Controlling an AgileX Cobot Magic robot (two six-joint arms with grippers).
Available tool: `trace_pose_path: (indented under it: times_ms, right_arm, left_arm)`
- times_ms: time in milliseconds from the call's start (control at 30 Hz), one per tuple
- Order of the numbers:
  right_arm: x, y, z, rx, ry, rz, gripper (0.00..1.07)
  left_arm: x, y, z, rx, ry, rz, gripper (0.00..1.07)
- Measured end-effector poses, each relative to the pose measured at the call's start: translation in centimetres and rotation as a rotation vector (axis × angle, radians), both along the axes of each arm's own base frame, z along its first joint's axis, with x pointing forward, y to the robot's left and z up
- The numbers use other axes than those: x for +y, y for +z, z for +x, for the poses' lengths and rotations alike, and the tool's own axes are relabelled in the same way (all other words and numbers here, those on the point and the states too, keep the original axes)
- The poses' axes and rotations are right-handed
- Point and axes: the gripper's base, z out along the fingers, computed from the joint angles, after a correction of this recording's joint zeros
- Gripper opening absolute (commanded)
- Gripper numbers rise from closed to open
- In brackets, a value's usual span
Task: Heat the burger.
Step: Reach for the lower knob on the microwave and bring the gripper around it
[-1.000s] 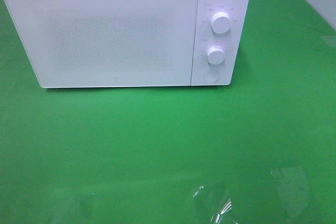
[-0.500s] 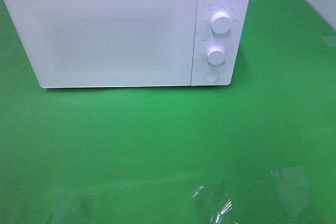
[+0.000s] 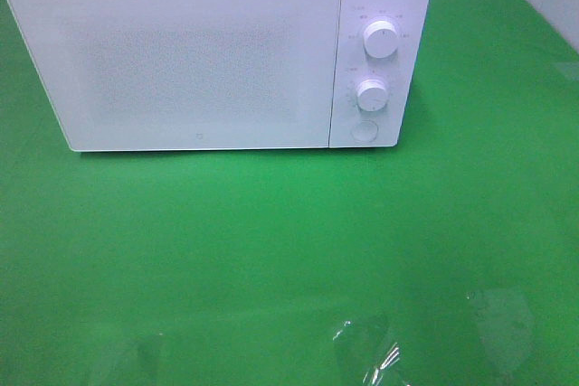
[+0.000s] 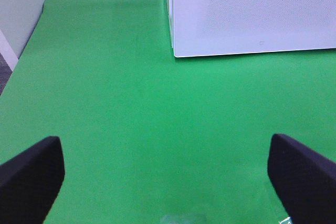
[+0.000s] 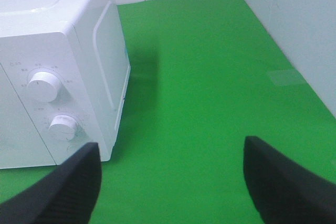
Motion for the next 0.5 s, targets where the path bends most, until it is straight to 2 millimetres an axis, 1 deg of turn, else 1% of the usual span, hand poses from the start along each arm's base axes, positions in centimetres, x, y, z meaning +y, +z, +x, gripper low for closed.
trace_pose_path:
  times_ms: [67,133,167,200,300,367,400,433,467,500]
  right_arm:
    - [0.1,-0.2,0.4,-0.006,0.005,0.001,0.73]
    - [0.3,-0.5,1.9,-0.041,0.024,0.008,0.73]
    - [0.3,-0.5,1.9,-0.041,0.024,0.008,0.73]
    - [0.4,-0.8,2.7,-0.044,0.031,0.011,0.73]
    - [0.5,-1.0,3.1,-0.048,0.035,0.013,0.73]
    - [0.7,-1.9,4.8,-0.051,0.046,0.028,0.73]
    - [0.7,-1.9,4.8,-0.051,0.046,0.028,0.73]
    - [0.8,-2.4,5.7,-0.055,0.045,0.046,0.73]
    - [0.8,-2.4,5.7,-0.055,0.045,0.046,0.73]
    - [0.8,-2.7,6.1,-0.057,0.04,0.061,0.73]
  left_arm:
    - [0.0,0.0,0.0,0.0,0.0,0.0,0.98]
    - [0.0,0.0,0.0,0.0,0.0,0.0,0.98]
    - [0.0,0.0,0.0,0.0,0.0,0.0,0.98]
    - [0.0,0.0,0.0,0.0,0.0,0.0,0.98]
    - [0.0,0.0,0.0,0.0,0.0,0.0,0.98]
    - [0.0,0.0,0.0,0.0,0.0,0.0,0.98]
    - [0.0,0.0,0.0,0.0,0.0,0.0,0.98]
    - [0.0,0.0,0.0,0.0,0.0,0.0,0.98]
    - [0.0,0.0,0.0,0.0,0.0,0.0,0.98]
    - [0.0,0.0,0.0,0.0,0.0,0.0,0.98]
